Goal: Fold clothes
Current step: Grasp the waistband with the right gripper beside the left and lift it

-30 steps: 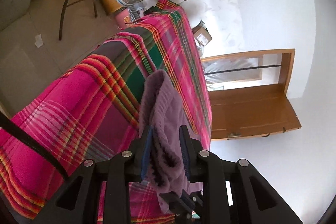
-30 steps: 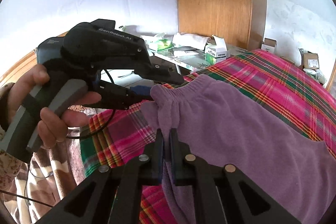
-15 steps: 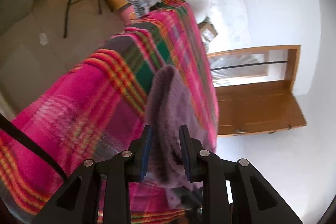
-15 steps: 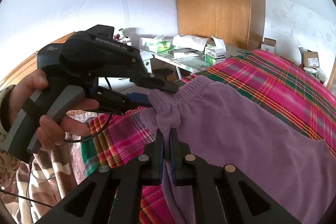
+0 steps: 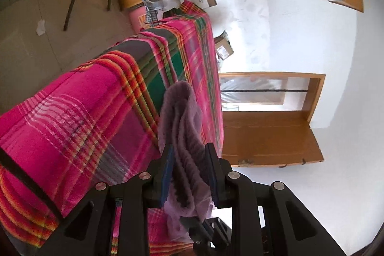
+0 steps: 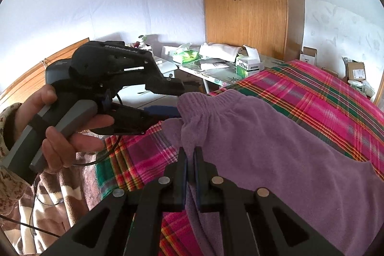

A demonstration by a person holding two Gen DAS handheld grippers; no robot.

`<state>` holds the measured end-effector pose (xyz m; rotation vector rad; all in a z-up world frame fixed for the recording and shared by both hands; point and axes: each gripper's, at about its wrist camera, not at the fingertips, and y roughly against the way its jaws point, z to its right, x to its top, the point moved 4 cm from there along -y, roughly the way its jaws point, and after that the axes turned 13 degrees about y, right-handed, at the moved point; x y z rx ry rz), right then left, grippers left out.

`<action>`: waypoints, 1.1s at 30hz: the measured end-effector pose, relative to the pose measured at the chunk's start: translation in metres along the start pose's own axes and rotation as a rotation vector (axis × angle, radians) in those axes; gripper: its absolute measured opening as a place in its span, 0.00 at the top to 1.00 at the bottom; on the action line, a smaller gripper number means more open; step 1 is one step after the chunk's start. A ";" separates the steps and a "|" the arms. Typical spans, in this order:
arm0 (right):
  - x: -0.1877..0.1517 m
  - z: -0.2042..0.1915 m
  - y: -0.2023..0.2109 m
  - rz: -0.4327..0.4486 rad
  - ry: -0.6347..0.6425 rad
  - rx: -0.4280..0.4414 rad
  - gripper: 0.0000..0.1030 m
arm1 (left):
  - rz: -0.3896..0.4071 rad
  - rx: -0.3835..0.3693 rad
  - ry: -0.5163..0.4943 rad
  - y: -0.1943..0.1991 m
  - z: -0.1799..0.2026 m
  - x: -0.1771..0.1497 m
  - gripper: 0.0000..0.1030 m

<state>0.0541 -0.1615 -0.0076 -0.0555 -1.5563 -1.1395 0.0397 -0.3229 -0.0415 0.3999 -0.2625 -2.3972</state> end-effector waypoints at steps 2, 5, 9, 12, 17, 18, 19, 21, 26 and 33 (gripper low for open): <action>0.000 0.000 0.001 0.004 0.003 -0.002 0.95 | -0.006 0.014 0.011 -0.001 -0.001 0.000 0.74; 0.000 0.000 0.004 0.016 0.002 -0.005 0.95 | -0.004 0.018 0.018 0.002 -0.002 -0.003 0.74; 0.000 -0.001 0.007 0.025 0.023 -0.016 0.95 | -0.005 -0.002 0.046 0.003 -0.009 -0.003 0.74; -0.001 -0.001 0.006 0.013 0.024 -0.010 0.95 | -0.013 -0.054 0.086 0.003 -0.013 -0.005 0.74; -0.002 -0.006 0.006 0.002 0.045 -0.005 0.95 | -0.011 -0.103 0.129 0.000 -0.017 -0.003 0.74; -0.002 -0.006 0.006 0.001 0.043 -0.002 0.95 | -0.014 -0.113 0.126 0.000 -0.016 -0.004 0.74; -0.003 -0.005 0.006 0.001 0.040 -0.001 0.95 | -0.016 -0.123 0.120 0.000 -0.013 -0.004 0.74; -0.003 -0.005 0.005 -0.003 0.037 0.002 0.95 | -0.023 -0.125 0.088 0.001 -0.007 -0.007 0.73; -0.003 -0.004 0.005 0.000 0.028 0.009 0.95 | -0.020 -0.085 0.073 0.007 -0.009 -0.010 0.73; -0.003 -0.010 0.004 -0.007 0.064 0.007 0.95 | -0.032 -0.078 0.086 0.016 -0.016 -0.015 0.73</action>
